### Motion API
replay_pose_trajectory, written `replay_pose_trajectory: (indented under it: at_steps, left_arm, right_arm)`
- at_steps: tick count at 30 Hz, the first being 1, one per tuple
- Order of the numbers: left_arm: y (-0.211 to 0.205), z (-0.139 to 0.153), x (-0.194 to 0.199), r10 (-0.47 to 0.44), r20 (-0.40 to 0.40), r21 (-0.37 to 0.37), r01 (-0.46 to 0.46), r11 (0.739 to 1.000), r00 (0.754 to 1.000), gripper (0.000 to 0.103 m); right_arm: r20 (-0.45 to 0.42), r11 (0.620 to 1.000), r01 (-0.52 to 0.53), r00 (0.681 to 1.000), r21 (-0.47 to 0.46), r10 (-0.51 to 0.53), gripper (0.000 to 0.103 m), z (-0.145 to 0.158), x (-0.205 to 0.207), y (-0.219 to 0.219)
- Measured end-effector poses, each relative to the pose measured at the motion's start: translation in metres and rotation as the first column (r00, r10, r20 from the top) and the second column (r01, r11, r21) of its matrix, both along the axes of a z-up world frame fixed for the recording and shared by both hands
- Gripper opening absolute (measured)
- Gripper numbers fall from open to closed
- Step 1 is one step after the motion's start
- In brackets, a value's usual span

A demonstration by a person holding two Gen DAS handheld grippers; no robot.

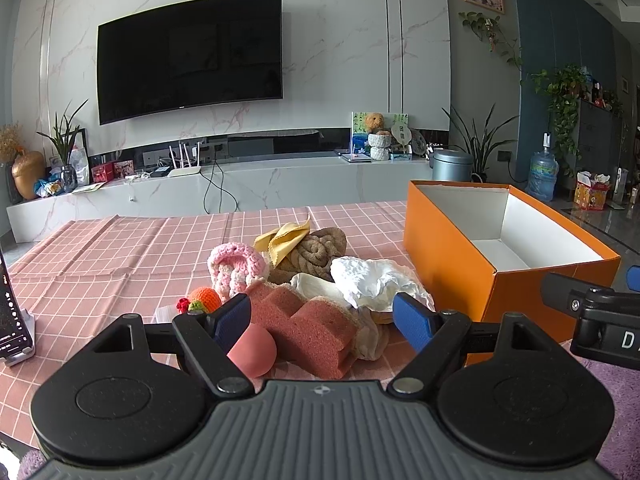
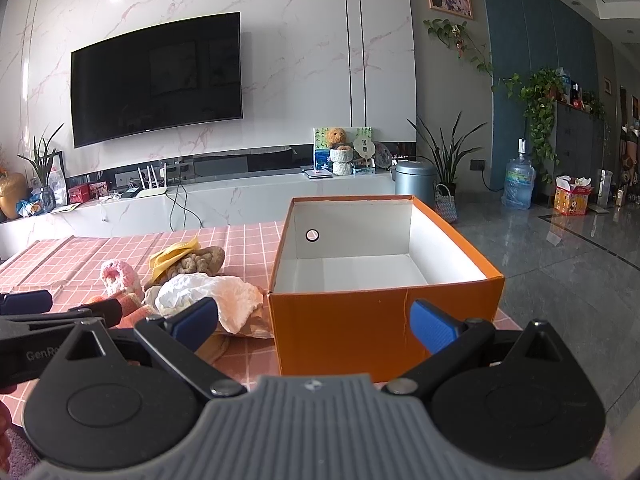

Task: Organize soft objects

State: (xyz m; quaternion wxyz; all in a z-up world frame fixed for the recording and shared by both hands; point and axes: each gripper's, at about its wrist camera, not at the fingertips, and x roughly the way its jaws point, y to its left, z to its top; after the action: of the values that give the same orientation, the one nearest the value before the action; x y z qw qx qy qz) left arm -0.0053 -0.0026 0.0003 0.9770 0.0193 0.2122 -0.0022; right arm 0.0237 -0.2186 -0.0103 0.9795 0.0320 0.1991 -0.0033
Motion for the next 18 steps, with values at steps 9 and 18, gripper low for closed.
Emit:
replay_pose_trajectory:
  at_steps: [9,18]
  left_arm:
    - [-0.0005,-0.0001,0.0,-0.001,-0.002,-0.001,0.001,1.0,1.0,0.094]
    - [-0.0007,-0.0008,-0.0001,-0.001,-0.004,-0.002,0.001,1.0,1.0,0.094]
  right_arm:
    - [-0.008,1.0,0.001,1.0,0.001,-0.001,0.101,-0.0005,-0.0007,-0.0001]
    - [-0.012,1.0,0.003,1.0,0.005,-0.003,0.101,-0.0008,-0.0014,-0.0009]
